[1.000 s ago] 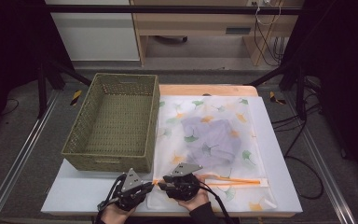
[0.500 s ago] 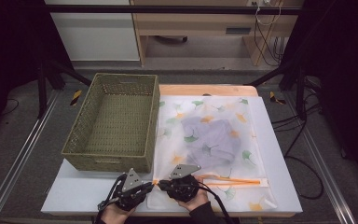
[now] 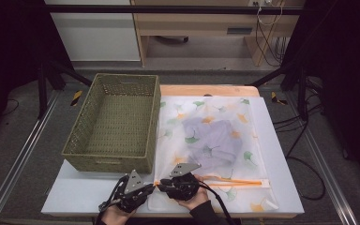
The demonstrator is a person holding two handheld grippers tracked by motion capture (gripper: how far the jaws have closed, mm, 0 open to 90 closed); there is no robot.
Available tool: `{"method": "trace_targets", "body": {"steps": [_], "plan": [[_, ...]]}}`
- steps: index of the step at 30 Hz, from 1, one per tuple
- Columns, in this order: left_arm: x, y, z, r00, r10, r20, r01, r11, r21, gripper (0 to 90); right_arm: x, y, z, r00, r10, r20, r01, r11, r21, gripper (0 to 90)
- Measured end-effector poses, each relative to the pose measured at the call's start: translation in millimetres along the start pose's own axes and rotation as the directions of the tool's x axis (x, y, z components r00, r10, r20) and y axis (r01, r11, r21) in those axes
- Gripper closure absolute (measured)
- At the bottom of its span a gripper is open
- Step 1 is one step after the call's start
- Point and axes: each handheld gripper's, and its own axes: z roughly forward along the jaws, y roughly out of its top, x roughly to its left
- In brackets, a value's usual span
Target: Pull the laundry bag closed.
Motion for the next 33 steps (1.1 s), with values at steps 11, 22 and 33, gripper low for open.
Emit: {"method": "trace_targets", "body": {"steps": [11,22,33], "plan": [[1.0,-1.0,1.0,1.0000,-0.010,-0.001,0.010,1.0000,-0.001,85.0,3.1,0.3,-6.8,0.9993,-0.013,0.035,0.013,1.000,-0.012,90.0],[-0.8,-0.2,-0.1,1.0000,0.004,0.000,-0.004,1.0000,-0.003,85.2,0.1,-3.5,2.5,0.9994,-0.006,0.033,0.006,1.000,0.009,66.1],[0.3,-0.8,0.6,1.0000,0.007,-0.001,-0.007,1.0000,0.002,85.1,1.1,-3.1,0.0,0.9997,-0.020,0.013,0.020,1.000,0.018,82.8]]}}
